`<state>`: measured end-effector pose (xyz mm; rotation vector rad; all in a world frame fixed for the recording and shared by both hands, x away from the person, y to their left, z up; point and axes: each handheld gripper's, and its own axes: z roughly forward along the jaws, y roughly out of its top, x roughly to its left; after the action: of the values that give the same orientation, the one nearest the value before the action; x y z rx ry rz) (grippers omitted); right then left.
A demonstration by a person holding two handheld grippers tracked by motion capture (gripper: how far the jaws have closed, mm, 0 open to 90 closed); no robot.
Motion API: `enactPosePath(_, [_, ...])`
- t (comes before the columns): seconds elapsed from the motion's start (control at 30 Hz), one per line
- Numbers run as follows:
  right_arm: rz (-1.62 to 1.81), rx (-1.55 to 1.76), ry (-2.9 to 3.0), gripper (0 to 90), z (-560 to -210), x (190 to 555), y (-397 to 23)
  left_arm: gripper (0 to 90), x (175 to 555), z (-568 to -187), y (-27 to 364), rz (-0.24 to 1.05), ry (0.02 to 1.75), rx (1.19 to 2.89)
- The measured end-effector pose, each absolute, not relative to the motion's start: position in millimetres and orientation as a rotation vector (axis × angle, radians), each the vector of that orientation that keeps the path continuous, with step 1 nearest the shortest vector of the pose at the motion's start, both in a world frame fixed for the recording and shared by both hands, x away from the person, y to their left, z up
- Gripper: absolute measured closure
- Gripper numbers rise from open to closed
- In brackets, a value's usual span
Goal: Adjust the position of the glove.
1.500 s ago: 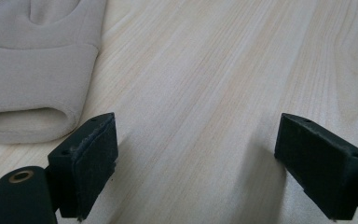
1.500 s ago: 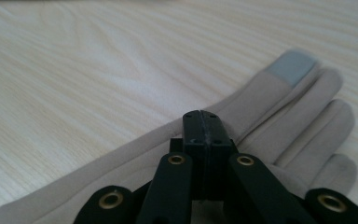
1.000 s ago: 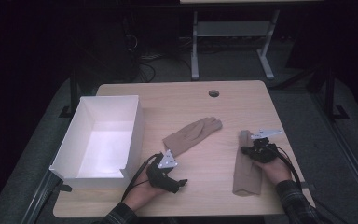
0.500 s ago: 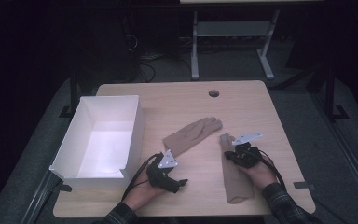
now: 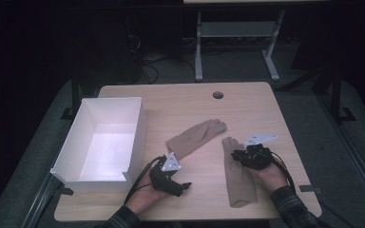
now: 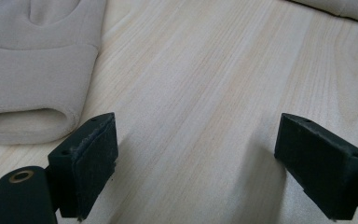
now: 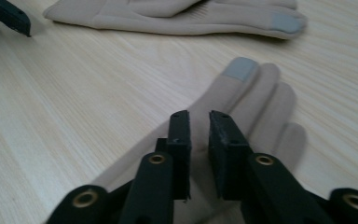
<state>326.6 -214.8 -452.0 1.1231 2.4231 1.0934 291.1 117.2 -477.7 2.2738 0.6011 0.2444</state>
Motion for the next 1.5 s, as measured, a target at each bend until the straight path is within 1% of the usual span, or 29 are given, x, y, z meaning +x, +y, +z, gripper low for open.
enactPosePath(0.07, [1.093, 1.142, 2.397, 67.8, -451.0, 325.4, -223.0, 12.6, 291.2, -477.7, 117.3, 0.246, 0.600, 2.274])
enactPosePath(0.1, [1.093, 1.142, 2.397, 67.8, -451.0, 325.4, -223.0, 12.5, 291.2, -477.7, 117.3, 0.246, 0.600, 2.274])
enactPosePath(0.13, [1.097, 1.157, 2.389, 65.7, -450.6, 324.7, -227.4, 12.5, 291.2, -477.8, 117.3, 0.245, 0.600, 2.273])
enactPosePath(0.17, [1.097, 1.157, 2.371, 61.3, -451.2, 322.2, -236.7, 12.6, 291.2, -477.9, 117.3, 0.248, 0.600, 2.272])
enactPosePath(0.2, [1.096, 1.168, 2.364, 58.8, -452.1, 320.1, -241.1, 12.6, 291.2, -477.8, 117.5, 0.249, 0.599, 2.275])
enactPosePath(0.23, [1.096, 1.168, 2.364, 58.8, -452.1, 320.1, -241.1, 12.6, 291.2, -477.8, 117.5, 0.249, 0.599, 2.275])
enactPosePath(0.3, [1.079, 1.194, 2.350, 51.6, -456.0, 314.9, -255.5, 12.6, 291.2, -477.9, 117.5, 0.248, 0.597, 2.274])
enactPosePath(0.33, [1.079, 1.194, 2.350, 51.6, -456.0, 314.9, -255.5, 12.6, 291.2, -477.9, 117.5, 0.248, 0.597, 2.274])
enactPosePath(0.37, [1.071, 1.207, 2.327, 45.9, -456.9, 311.0, -264.8, 12.5, 291.6, -477.7, 117.8, 0.254, 0.589, 2.277])
enactPosePath(0.4, [1.071, 1.207, 2.327, 45.9, -456.9, 311.0, -264.8, 12.5, 291.6, -477.7, 117.8, 0.254, 0.589, 2.277])
enactPosePath(0.53, [1.008, 1.240, 2.286, 35.8, -464.7, 301.4, -281.7, 12.6, 290.8, -478.0, 117.4, 0.245, 0.602, 2.272])
enactPosePath(0.7, [1.001, 1.256, 2.264, 31.8, -470.4, 297.5, -291.5, 12.5, 290.6, -478.0, 117.5, 0.247, 0.603, 2.272])
enactPosePath(0.73, [0.983, 1.270, 2.253, 28.6, -472.8, 298.6, -294.5, 12.5, 290.8, -478.0, 117.4, 0.246, 0.602, 2.273])
enactPosePath(0.87, [0.970, 1.282, 2.249, 27.1, -477.4, 301.1, -297.0, 12.3, 291.0, -477.9, 117.4, 0.245, 0.600, 2.274])
enactPosePath(0.9, [0.969, 1.301, 2.239, 24.4, -479.6, 302.4, -298.4, 12.3, 291.1, -477.9, 117.4, 0.244, 0.598, 2.274])
enactPosePath(1.1, [0.985, 1.320, 2.216, 19.8, -482.1, 304.3, -300.8, 12.6, 292.1, -477.2, 116.7, 0.245, 0.592, 2.283])
enactPosePath(1.13, [0.982, 1.318, 2.222, 17.9, -482.2, 304.5, -300.4, 15.3, 292.2, -475.9, 116.1, 0.241, 0.600, 2.291])
enactPosePath(1.17, [0.982, 1.318, 2.222, 17.9, -482.2, 304.5, -300.4, 15.3, 292.5, -474.3, 115.3, 0.240, 0.602, 2.301])
enactPosePath(1.2, [0.984, 1.316, 2.222, 17.4, -482.3, 304.6, -300.2, 21.2, 292.4, -471.2, 113.8, 0.255, 0.601, 2.317])
enactPosePath(1.27, [0.985, 1.315, 2.223, 17.0, -482.4, 304.7, -300.1, 22.5, 292.3, -469.2, 113.2, 0.266, 0.601, 2.329])
enactPosePath(1.33, [0.983, 1.310, 2.226, 16.6, -482.4, 305.0, -299.9, 32.8, 293.1, -464.0, 112.7, 0.275, 0.605, 2.325])
enactPosePath(1.37, [0.983, 1.310, 2.226, 16.6, -482.4, 305.0, -299.9, 32.8, 293.5, -461.0, 112.3, 0.272, 0.619, 2.314])
enactPosePath(1.4, [0.984, 1.311, 2.226, 16.6, -482.4, 305.0, -299.9, 36.6, 294.6, -457.8, 112.3, 0.262, 0.624, 2.304])
enactPosePath(1.43, [0.983, 1.311, 2.226, 16.6, -482.4, 305.0, -300.0, 46.5, 296.6, -452.3, 111.6, 0.242, 0.650, 2.276])
enactPosePath(1.47, [0.983, 1.311, 2.226, 16.6, -482.4, 305.0, -300.0, 50.0, 296.6, -452.3, 111.6, 0.242, 0.650, 2.276])
enactPosePath(1.5, [0.982, 1.308, 2.228, 16.6, -482.4, 305.0, -300.1, 50.0, 298.1, -450.1, 111.3, 0.224, 0.657, 2.270])
